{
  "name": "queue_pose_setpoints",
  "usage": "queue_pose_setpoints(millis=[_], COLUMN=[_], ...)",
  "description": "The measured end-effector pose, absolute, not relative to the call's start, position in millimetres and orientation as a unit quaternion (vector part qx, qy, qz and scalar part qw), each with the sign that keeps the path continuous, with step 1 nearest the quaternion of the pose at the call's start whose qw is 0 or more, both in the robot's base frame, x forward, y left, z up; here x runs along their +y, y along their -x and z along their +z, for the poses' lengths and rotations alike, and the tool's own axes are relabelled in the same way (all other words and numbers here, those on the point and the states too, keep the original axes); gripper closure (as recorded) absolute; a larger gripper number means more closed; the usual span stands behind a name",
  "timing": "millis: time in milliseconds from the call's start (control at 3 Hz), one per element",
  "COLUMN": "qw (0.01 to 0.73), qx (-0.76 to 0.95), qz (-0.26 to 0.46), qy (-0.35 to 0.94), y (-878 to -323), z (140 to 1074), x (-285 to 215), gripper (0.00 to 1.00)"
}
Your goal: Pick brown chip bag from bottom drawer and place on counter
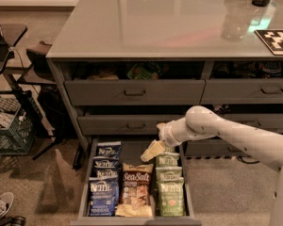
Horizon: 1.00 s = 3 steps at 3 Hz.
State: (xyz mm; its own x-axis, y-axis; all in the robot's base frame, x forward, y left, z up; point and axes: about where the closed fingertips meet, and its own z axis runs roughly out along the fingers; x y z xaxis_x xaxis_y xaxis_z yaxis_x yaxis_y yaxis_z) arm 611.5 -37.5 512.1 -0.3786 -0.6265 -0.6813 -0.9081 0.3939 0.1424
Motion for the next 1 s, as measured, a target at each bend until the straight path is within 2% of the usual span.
queue_pose_setpoints(millis=[333, 1000], qw=[0.253, 0.226], qx=[0.801, 0.817], qz=[0.251, 0.264], qy=[0.481, 0.460], y=[-609.0, -576.3], z=[492.7, 364.8], x=[-40.8, -29.6], gripper=[0.00, 0.00])
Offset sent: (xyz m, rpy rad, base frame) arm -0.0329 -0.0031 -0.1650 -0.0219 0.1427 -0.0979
